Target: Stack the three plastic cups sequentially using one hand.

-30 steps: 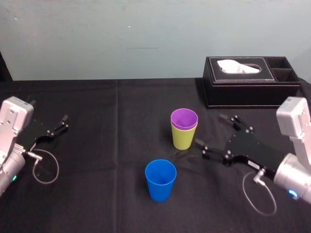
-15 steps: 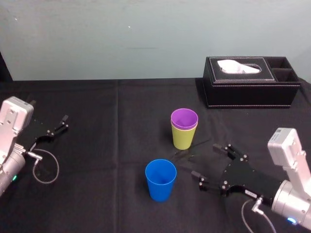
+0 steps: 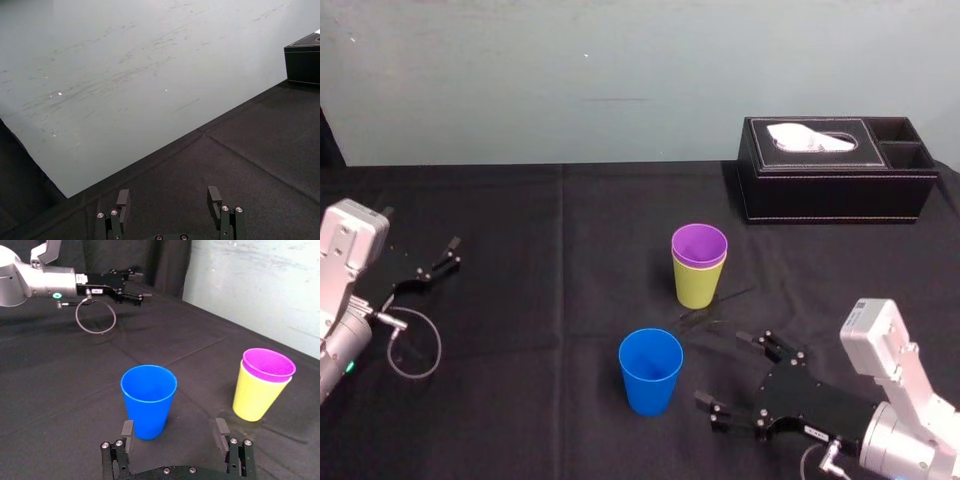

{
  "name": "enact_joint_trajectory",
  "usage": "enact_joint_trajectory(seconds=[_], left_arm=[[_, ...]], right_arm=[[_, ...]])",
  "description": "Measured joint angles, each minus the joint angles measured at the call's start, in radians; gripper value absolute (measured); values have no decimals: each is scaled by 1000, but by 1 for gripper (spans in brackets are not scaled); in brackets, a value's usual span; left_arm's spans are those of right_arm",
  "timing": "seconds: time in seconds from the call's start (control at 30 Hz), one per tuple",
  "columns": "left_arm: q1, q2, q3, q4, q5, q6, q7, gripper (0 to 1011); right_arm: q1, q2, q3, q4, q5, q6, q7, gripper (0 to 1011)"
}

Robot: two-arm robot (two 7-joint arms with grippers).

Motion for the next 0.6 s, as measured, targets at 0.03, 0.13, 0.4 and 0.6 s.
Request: enact_joint_trajectory(seconds=[0.03, 0.13, 0.4, 0.6], left_arm=[[0, 0, 0, 0, 0, 0, 0, 1010], [0, 0, 0, 0, 0, 0, 0, 1010], [0, 0, 0, 0, 0, 0, 0, 1010], [0, 0, 0, 0, 0, 0, 0, 1010]], right_arm=[[1, -1, -2, 2, -2, 0, 1, 1004], [5, -5, -12, 8, -5, 0, 4, 1004], [23, -16, -33, 21, -13, 6, 6, 1004], [38, -24, -46, 30, -19, 14, 7, 1004]])
